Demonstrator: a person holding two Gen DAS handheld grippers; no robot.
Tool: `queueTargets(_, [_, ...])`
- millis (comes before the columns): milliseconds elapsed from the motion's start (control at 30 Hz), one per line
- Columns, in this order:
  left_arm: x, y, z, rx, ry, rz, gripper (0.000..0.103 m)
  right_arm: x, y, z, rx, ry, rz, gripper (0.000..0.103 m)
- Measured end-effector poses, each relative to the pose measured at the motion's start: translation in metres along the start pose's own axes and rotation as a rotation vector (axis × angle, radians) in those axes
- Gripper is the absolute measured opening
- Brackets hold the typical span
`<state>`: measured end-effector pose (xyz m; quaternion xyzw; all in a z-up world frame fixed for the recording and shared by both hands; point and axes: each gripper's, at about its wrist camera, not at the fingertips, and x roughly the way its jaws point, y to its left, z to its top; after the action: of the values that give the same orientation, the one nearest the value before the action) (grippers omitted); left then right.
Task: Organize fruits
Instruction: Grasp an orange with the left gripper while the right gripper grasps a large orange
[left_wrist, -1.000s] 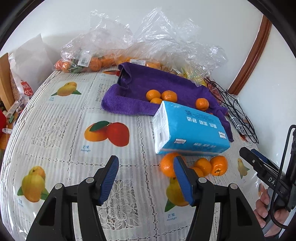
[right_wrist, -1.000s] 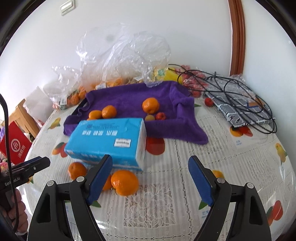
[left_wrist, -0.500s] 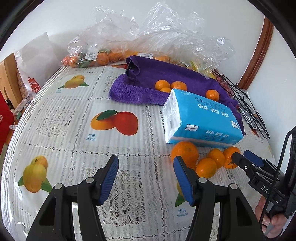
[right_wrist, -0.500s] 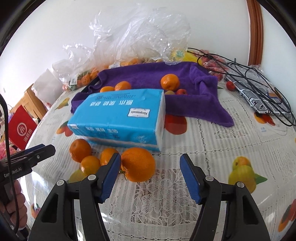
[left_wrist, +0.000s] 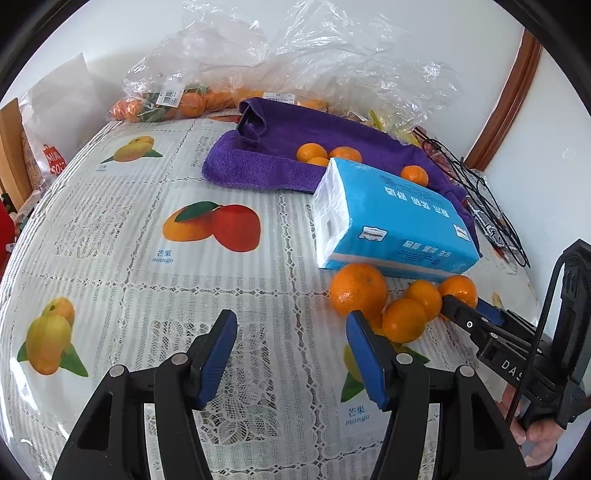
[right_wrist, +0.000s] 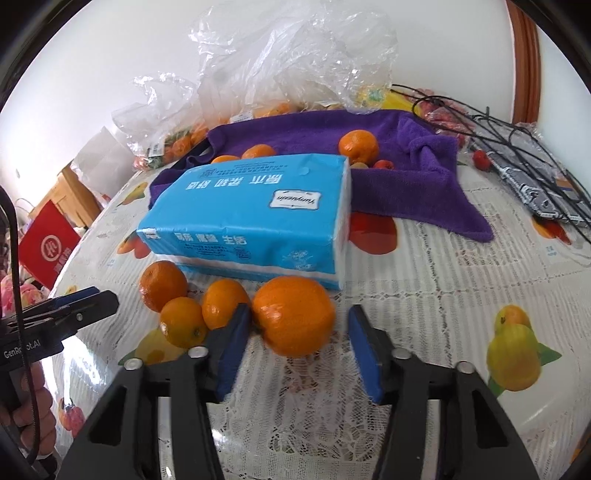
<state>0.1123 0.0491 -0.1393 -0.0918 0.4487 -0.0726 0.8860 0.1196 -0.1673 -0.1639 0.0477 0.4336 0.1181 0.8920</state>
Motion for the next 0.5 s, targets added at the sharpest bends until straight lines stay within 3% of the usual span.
queueTargets(167, [0.001,-0.012,0.002,0.039,-0.007,-0.033,0.06,-0.005,-0.004,-0.001,0.007,0.001,0.016,0.045])
queueTargets(300, [0.007,-0.019,0.007,0.032,-0.005,-0.069,0.06,-0.016,-0.012,-0.004,0.008,-0.031,-0.036,0.045])
queueTargets(500, [0.025,-0.032,0.015,0.047,0.02,-0.07,0.058,-0.023,-0.026,-0.009,0.034,-0.039,-0.039,0.044])
